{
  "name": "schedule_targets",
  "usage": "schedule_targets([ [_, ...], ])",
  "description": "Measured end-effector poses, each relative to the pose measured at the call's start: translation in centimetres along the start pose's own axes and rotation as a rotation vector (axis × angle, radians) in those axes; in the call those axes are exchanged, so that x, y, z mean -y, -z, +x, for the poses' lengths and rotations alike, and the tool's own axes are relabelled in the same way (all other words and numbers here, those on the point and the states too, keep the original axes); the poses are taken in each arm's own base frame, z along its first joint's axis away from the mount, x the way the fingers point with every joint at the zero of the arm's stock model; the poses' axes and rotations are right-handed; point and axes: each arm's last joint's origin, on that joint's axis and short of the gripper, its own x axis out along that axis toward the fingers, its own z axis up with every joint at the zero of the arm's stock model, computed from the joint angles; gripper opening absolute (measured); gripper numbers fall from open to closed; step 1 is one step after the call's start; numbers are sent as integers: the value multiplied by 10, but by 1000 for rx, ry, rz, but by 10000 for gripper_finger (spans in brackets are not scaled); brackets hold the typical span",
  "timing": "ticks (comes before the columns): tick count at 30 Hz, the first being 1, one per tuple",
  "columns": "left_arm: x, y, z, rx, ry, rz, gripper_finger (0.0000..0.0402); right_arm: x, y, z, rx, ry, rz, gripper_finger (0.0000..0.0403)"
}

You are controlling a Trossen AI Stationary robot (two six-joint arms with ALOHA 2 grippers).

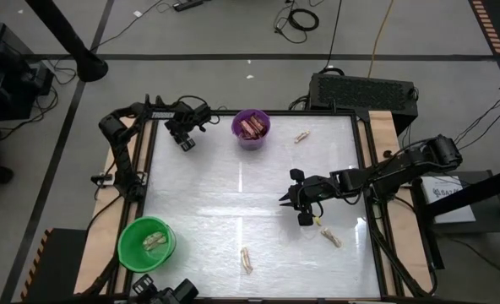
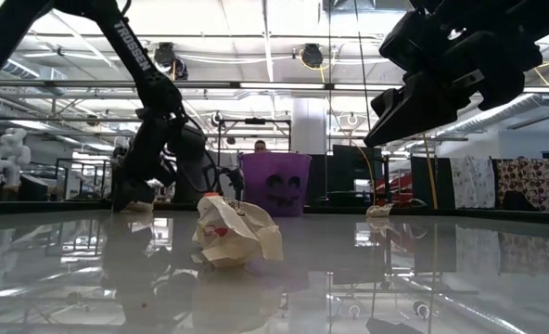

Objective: Sort candy by brand, put in halloween buckets
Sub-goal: Put the white chocolate into the green bucket

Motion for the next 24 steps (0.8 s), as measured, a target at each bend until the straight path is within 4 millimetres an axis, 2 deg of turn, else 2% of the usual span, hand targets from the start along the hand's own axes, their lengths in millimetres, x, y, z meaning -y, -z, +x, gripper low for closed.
schedule_targets([
  [11, 0, 1, 1, -9, 4, 3, 15, 0, 0, 0, 0, 0, -7, 61],
  [17, -3, 8, -14, -29, 62, 32, 8, 0, 0, 0, 0, 0, -12, 61],
  [21, -6, 17, -41, -48, 145, 52, 4, 0, 0, 0, 0, 1, -12, 61],
  [24, -3, 30, -68, -47, 243, 103, 3, 0, 0, 0, 0, 1, -12, 61],
])
